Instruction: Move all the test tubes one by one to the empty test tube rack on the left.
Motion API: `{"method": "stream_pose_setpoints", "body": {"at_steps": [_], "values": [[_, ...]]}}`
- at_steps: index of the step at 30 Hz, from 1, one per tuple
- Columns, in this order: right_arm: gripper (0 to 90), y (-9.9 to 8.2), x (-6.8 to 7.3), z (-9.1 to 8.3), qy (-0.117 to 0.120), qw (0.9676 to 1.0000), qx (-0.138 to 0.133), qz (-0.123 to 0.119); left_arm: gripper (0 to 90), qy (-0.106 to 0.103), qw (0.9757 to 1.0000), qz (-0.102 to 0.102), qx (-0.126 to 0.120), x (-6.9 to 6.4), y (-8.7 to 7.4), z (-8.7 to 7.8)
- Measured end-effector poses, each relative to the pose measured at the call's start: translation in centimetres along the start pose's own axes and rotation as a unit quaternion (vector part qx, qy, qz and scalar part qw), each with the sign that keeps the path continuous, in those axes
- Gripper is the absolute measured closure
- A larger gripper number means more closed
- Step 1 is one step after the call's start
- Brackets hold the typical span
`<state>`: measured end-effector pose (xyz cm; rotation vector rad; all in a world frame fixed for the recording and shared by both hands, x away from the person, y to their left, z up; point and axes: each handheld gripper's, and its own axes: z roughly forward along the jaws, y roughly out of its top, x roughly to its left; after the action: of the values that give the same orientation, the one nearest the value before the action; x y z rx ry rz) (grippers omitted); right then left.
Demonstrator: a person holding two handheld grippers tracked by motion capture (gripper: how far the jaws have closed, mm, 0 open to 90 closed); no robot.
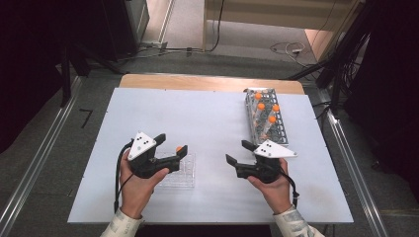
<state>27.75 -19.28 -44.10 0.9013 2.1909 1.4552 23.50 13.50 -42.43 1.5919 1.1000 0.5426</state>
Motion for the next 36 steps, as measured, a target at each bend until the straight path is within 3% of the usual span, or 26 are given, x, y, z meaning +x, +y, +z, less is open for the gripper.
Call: {"method": "stream_pose_setpoints", "body": {"at_steps": [7, 13, 27, 36], "values": [[23.7, 0.0, -2.8, -2.0, -0.048, 0.9984, -0.02, 0.021, 13.8, 0.008, 1.0, 0.003, -0.005, 0.1, 0.0, -0.1], [23.6, -0.3, -4.9, -2.7, -0.095, 0.9947, -0.02, 0.034, 11.8, 0.003, 1.0, -0.005, 0.002, 0.3, 0.0, -0.1], [26.8, -0.7, -8.4, -1.2, -0.156, 0.9852, -0.004, 0.069, 12.0, 0.007, 0.9999, -0.001, 0.015, 0.5, 0.0, -0.1], [35.3, -0.8, -10.3, 0.1, -0.172, 0.9817, 0.001, 0.081, 12.0, 0.011, 0.9999, 0.0, 0.012, 0.7, 0.0, -0.3]]}}
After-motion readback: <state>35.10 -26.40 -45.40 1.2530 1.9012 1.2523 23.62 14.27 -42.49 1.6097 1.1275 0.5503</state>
